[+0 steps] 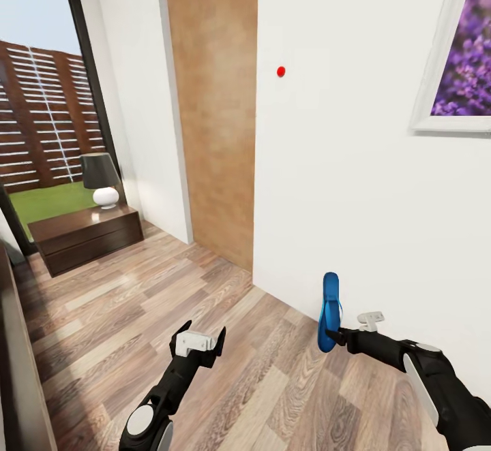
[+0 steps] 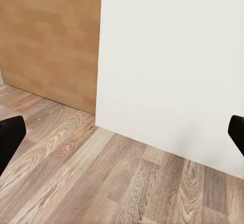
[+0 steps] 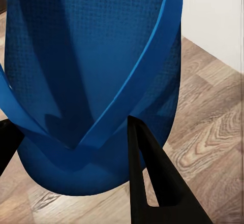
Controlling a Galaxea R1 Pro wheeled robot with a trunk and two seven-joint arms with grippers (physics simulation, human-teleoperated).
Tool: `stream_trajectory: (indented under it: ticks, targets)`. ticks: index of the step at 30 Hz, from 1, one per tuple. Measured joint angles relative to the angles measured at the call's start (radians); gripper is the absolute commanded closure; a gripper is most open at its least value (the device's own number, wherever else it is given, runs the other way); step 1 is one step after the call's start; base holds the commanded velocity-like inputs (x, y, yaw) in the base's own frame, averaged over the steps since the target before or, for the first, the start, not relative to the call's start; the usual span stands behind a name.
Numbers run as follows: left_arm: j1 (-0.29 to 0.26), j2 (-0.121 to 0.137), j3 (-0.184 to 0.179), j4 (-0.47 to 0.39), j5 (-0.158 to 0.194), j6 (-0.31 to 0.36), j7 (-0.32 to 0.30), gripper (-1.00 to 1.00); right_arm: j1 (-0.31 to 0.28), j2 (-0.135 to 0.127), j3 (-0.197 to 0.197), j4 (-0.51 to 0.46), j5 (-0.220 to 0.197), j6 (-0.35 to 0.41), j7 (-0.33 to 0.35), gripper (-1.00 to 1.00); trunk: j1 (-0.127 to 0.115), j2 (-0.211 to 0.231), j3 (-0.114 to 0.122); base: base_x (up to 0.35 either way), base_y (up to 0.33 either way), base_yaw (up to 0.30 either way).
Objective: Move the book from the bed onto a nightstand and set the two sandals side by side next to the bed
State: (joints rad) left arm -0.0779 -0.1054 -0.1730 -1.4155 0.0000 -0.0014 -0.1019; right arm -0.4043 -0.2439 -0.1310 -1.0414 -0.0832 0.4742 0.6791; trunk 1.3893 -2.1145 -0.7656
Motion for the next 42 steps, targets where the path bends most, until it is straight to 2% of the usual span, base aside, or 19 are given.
stream_trajectory:
  ticks: [9, 18, 32, 42]
  targets:
    - [0.000, 0.000, 0.000, 0.000, 0.000, 0.000, 0.000, -1.00, 0.000, 0.000, 0.000, 0.000, 0.000, 0.000, 0.000, 1.00, 0.000, 0.000, 0.000, 0.000, 0.000, -0.217]
    - [0.000, 0.000, 0.000, 0.000, 0.000, 0.000, 0.000, -1.00, 0.000, 0.000, 0.000, 0.000, 0.000, 0.000, 0.000, 1.00, 0.000, 0.000, 0.000, 0.000, -0.015, -0.016]
    - [0.000, 0.000, -0.014, 0.000, 0.000, 0.000, 0.000, -1.00, 0.000, 0.000, 0.000, 0.000, 0.000, 0.000, 0.000, 1.00, 0.000, 0.000, 0.000, 0.000, -0.171, 0.000]
    - [0.000, -0.001, -0.014, 0.000, 0.000, 0.001, 0.000, -1.00, 0.000, 0.000, 0.000, 0.001, 0.001, -0.001, 0.000, 1.00, 0.000, 0.000, 0.000, -0.079, 0.189, 0.000]
